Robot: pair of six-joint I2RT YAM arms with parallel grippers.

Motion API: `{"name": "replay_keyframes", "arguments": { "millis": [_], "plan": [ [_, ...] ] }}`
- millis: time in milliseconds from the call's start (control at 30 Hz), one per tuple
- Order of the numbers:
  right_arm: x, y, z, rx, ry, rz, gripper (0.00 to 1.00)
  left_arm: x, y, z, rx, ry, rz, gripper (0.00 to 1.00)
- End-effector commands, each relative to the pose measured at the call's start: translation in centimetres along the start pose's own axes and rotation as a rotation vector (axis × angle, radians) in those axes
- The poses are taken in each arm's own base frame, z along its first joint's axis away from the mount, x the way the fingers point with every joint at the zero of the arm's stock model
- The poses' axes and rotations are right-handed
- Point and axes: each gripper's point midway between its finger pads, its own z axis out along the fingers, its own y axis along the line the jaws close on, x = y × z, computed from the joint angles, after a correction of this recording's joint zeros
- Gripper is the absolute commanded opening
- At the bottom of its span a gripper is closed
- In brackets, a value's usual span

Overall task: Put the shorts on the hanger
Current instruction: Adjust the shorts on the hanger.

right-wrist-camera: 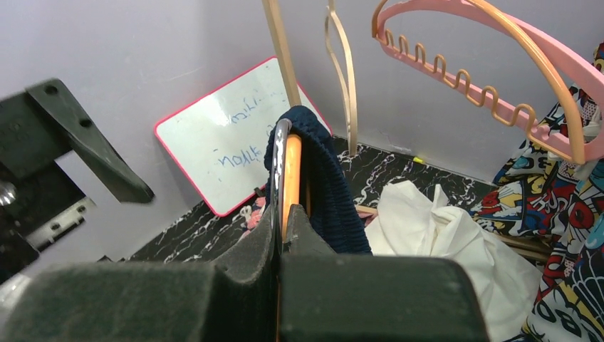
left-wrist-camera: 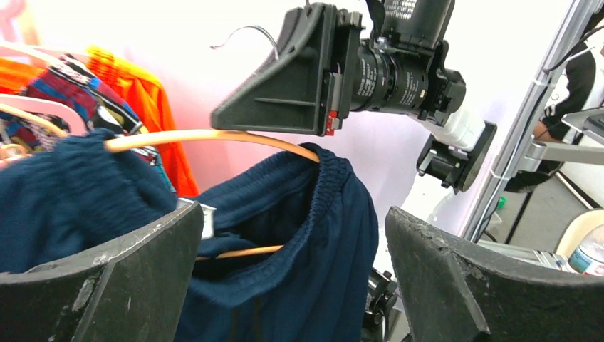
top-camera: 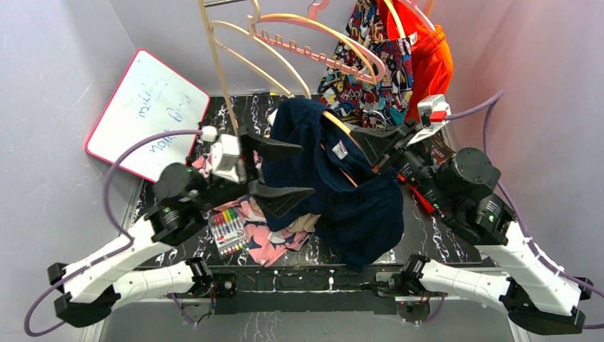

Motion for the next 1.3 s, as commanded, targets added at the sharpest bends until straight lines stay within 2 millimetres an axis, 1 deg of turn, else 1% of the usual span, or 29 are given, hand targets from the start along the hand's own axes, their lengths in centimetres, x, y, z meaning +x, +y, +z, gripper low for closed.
{"name": "replay_keyframes", "arguments": {
  "millis": [0, 67, 167, 233, 333, 400, 467, 567, 667, 800, 900, 967, 1067, 1167, 1267],
  "plan": [
    [-5.5, 1.6, -3.0, -0.1, -0.119, -0.015, 0.0, -1.3, 0.5, -3.3, -0.102, 0.007, 0.031, 0.98],
    [-5.4, 2.2, -3.9, -0.146, -0.095, -0.034, 0.0, -1.1, 1.0, -4.6, -0.152, 0.041, 0.026, 0.98],
    [-4.7, 2.7, -5.0, -0.192, -0.048, -0.051, 0.0, 0.0, 2.2, -5.7, -0.235, 0.11, 0.02, 0.98],
    [-4.1, 2.7, -5.6, -0.206, -0.024, -0.055, 0.0, 0.7, 3.6, -6.4, -0.321, 0.145, 0.024, 0.98],
    [-3.6, 2.9, -6.3, -0.229, -0.009, -0.057, 0.0, 0.8, 6.2, -7.4, -0.475, 0.156, 0.039, 0.98],
    [-3.2, 2.9, -6.5, -0.236, 0.004, -0.059, 0.0, 0.8, 7.1, -7.6, -0.523, 0.161, 0.058, 0.98],
    [-2.7, 3.0, -6.5, -0.243, 0.018, -0.062, 0.0, 0.9, 6.8, -6.9, -0.484, 0.173, 0.091, 0.98],
    [-2.2, 3.6, -6.2, -0.277, 0.036, -0.07, 0.0, 0.9, 6.5, -5.3, -0.427, 0.172, 0.117, 0.98],
    [-1.8, 4.8, -5.9, -0.339, 0.055, -0.078, 0.0, 0.2, 6.9, -4.1, -0.417, 0.134, 0.165, 0.98],
    [-1.6, 5.6, -5.6, -0.38, 0.07, -0.083, 0.0, -0.9, 7.4, -3.2, -0.421, 0.093, 0.229, 0.98],
    [-1.4, 5.4, -5.5, -0.373, 0.075, -0.092, 0.0, -1.5, 6.7, -2.8, -0.374, 0.076, 0.249, 0.98],
    [-1.3, 5.4, -5.4, -0.373, 0.078, -0.093, 0.0, -1.5, 6.1, -2.5, -0.336, 0.071, 0.254, 0.98],
    [-1.2, 5.7, -5.2, -0.386, 0.075, -0.093, 0.0, -1.0, 5.8, -1.8, -0.307, 0.077, 0.252, 0.98],
    [-1.4, 6.1, -5.2, -0.408, 0.069, -0.089, 0.0, 0.5, 5.9, -1.1, -0.284, 0.116, 0.247, 0.98],
    [-1.8, 6.5, -5.3, -0.424, 0.059, -0.086, 0.0, 1.9, 6.2, -0.8, -0.279, 0.162, 0.25, 0.98]
  ]
}}
